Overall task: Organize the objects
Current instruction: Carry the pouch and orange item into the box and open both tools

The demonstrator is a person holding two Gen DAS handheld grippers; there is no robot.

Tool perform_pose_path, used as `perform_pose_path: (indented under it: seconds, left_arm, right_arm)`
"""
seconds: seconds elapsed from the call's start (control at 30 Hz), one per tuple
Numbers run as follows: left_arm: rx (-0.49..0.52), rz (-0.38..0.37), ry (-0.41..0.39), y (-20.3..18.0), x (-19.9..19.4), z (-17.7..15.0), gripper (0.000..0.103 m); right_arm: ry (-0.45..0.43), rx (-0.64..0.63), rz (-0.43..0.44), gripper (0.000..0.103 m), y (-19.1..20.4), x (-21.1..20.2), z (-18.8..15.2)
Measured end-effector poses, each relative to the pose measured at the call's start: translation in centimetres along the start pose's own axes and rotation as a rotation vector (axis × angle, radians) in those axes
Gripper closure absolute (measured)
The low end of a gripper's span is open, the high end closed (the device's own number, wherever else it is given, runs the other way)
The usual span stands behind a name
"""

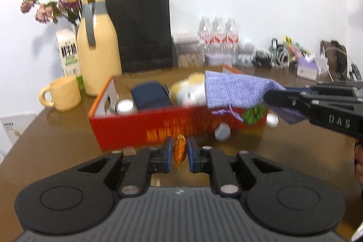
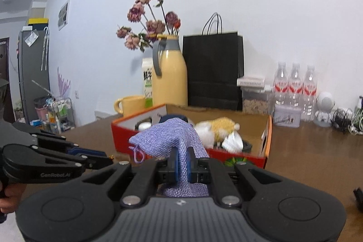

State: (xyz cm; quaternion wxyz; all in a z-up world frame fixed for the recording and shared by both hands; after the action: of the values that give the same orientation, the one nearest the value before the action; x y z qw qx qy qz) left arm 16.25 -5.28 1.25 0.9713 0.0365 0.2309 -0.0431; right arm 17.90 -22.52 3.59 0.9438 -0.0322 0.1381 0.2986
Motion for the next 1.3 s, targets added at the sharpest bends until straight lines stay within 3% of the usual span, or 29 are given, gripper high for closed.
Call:
perform_pose_path:
  seconds: [0.3,0.63,0.8,1.07,1.13,1.23,1.27,1.3]
  left_arm:
    - [-0.031,0.009,-0.104,1.6,2.4,4.7,0.089]
    - [-0.086,0.047,-0.132,4.3,8.3,8.2,0.089]
    - [-0.145,0.072,-0.129,5.7,11.9,8.5,0.089]
    - [-0.114,0.093,-0.098,5.7,13.2,7.5,0.088]
    - [-0.109,0.105,-0.107,5.7,13.1,7.3,0.079]
    - [-0.097,0.131,-0.129,5.7,12.7,7.2,0.042]
    - [-0.095,0.144,-0.138,5.7,12.6,7.2,0.017]
    - [-0.094,0.157,-0.154,5.7,12.4,7.2,0.000]
  right_arm:
    - [-0.050,0.013,-0.057,0.097,-0.8,3.5,3.3]
    - [-0.036,0.044,-0.140,0.097,-3.1,10.4,4.6]
    - [-0.011,0.079,-0.170,0.097,-5.1,12.9,4.1]
    - [0.022,0.074,-0.180,0.096,-5.2,13.8,3.2]
    - [0.026,0.072,-0.188,0.090,-5.1,13.7,3.0]
    - [0.032,0.071,-0.195,0.079,-4.9,13.5,2.7]
    - [0.032,0.073,-0.193,0.061,-4.9,13.5,2.6]
    - [0.028,0.073,-0.195,0.034,-4.8,13.4,2.5]
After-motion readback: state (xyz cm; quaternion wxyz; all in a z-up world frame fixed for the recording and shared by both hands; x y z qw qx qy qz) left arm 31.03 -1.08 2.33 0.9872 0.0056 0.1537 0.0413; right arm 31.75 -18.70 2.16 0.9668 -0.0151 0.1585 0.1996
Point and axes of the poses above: each gripper's, at about its wrist camera, not at the fingertips, and x roughly the way its jaws point, y to its left, z to its top, the point moved 4 cm from there along x, roughly the way its jaws point, and after that the axes turned 1 degree about y, right-handed, at the moved point
